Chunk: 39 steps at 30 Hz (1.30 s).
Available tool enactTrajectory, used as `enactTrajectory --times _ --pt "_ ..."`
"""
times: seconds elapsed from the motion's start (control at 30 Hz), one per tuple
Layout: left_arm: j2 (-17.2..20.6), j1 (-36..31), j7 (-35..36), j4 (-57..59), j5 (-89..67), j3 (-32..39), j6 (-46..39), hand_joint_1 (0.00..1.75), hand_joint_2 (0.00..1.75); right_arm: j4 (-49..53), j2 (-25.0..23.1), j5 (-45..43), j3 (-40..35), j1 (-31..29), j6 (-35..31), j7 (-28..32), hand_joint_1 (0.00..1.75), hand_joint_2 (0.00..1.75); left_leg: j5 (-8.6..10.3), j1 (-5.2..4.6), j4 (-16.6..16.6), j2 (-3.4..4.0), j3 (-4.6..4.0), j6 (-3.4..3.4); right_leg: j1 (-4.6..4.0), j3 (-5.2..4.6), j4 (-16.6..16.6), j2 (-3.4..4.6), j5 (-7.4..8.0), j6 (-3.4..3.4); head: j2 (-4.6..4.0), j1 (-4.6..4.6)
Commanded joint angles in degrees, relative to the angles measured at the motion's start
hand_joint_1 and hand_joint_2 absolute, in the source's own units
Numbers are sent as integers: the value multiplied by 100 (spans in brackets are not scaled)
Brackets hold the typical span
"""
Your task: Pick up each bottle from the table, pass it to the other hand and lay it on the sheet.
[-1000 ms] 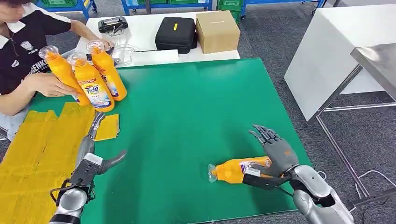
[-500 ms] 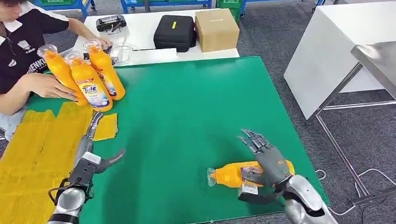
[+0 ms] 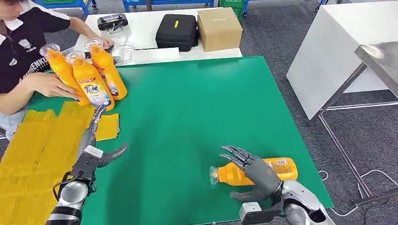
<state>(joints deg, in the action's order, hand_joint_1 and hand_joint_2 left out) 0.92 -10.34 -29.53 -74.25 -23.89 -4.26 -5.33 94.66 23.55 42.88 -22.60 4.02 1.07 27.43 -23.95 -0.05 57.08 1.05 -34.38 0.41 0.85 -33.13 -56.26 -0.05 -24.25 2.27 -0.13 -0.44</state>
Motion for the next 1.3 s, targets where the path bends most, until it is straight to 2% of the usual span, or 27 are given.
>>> enactTrajectory --times 0.03,0.13,0.2,0.37,0.57,0.77,0.93,1.0,1.03,1.3 --pt "23 -266 -38 577 54 -134 -20 0 175 -325 803 86 -180 58 234 -310 0 175 -1 -1 -2 -14 6 -2 1 10 4 -9 -2 -4 0 0" --pt "29 -248 -48 603 67 -138 -26 0 175 -351 1059 78 -137 146 285 -508 0 175 -7 3 2 -21 12 -5 -5 18 4 -12 -7 -10 0 -2" --pt "25 -190 -53 578 77 -130 -44 0 175 -463 1106 232 -82 166 239 -857 0 175 -4 0 0 -26 12 -4 -2 17 5 -17 -7 -8 0 -2" --pt "0 96 23 315 57 -42 -115 0 175 -974 660 1088 -28 -12 -267 -1945 0 175 -7 2 -8 -3 19 -4 -5 18 13 5 -1 -9 0 -2" --pt "-17 266 132 127 1 30 -121 0 175 -1202 473 1655 -26 -112 -324 -2603 0 175 -4 2 -5 0 5 -3 -5 6 9 5 1 -5 0 -2" --pt "-50 380 188 -9 -37 84 -103 0 175 -1456 221 2115 8 -272 -336 -3042 0 175 -7 5 -5 5 10 -4 -8 11 11 12 2 -7 0 0" --pt "-73 383 200 -14 -50 94 -87 0 175 -1560 126 2196 38 -325 -351 -3051 0 175 -2 4 -6 0 9 -3 -7 9 11 6 3 -6 0 -2" --pt "-79 381 207 -8 -60 100 -74 0 175 -1622 81 2288 61 -357 -364 -3066 63 175 -2 4 -6 -2 12 -4 -7 12 10 4 3 -7 0 -2" --pt "-87 367 206 15 -58 103 -72 0 175 -1690 49 2300 65 -398 -339 -3024 169 175 -1 3 -5 0 12 -3 -6 11 9 5 3 -6 0 0" --pt "-87 319 205 97 -55 111 -46 0 175 -1616 -1 2188 125 -380 -412 -2680 175 175 -2 2 -6 -7 13 -2 -5 14 8 -1 1 -6 0 0"
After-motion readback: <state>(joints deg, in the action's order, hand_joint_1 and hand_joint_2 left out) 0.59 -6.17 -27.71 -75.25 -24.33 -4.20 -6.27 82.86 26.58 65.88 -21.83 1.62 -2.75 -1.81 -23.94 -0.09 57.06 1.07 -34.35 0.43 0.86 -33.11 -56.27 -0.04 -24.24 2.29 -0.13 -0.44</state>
